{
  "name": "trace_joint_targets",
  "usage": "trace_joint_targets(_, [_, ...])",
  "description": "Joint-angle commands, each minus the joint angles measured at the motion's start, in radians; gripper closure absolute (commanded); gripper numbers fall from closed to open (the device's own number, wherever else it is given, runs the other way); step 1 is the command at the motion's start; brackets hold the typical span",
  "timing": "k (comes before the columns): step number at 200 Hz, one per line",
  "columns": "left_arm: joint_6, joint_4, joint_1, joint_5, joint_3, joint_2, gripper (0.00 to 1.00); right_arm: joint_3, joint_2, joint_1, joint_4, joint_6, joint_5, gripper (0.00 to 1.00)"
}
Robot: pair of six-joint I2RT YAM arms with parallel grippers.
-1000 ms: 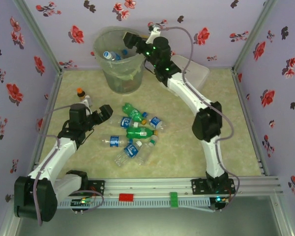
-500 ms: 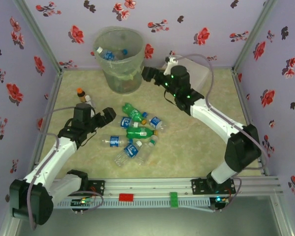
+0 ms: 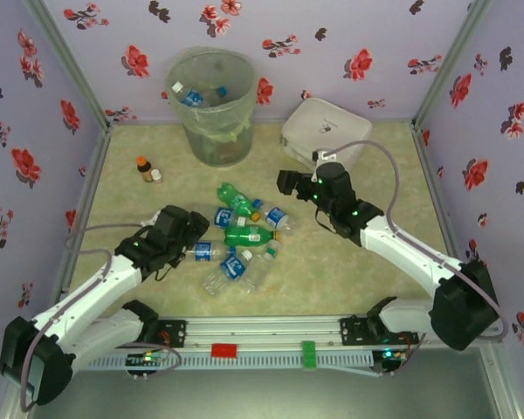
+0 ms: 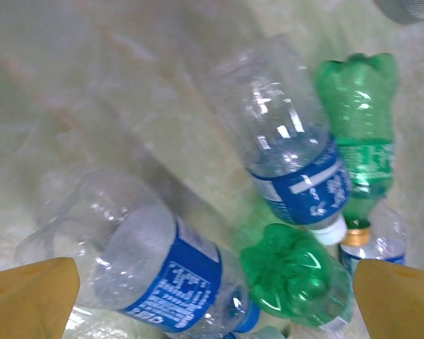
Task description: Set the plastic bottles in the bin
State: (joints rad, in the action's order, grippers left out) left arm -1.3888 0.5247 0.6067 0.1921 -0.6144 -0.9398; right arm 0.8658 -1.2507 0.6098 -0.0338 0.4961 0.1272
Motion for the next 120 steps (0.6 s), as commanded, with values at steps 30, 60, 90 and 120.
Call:
trace_joint_targets(30, [-0.231, 0.049, 0.057, 0.117, -0.047, -0.157, 0.0, -0.094, 0.099, 0.007, 0.035, -0.018, 0.086, 0.0])
trace_joint_targets(60, [-0.282, 0.011, 0.092, 0.117, -0.063, -0.266, 0.0, -0.122, 0.12, 0.007, 0.011, -0.011, 0.09, 0.0])
trace_joint_targets(90, [-0.333, -0.062, 0.106, 0.122, -0.047, -0.32, 0.0, -0.126, 0.117, 0.007, 0.005, -0.01, 0.089, 0.0])
trace_joint_targets(120, [-0.328, -0.063, 0.107, 0.148, -0.062, -0.358, 0.01, -0.129, 0.12, 0.007, 0.008, -0.005, 0.088, 0.0])
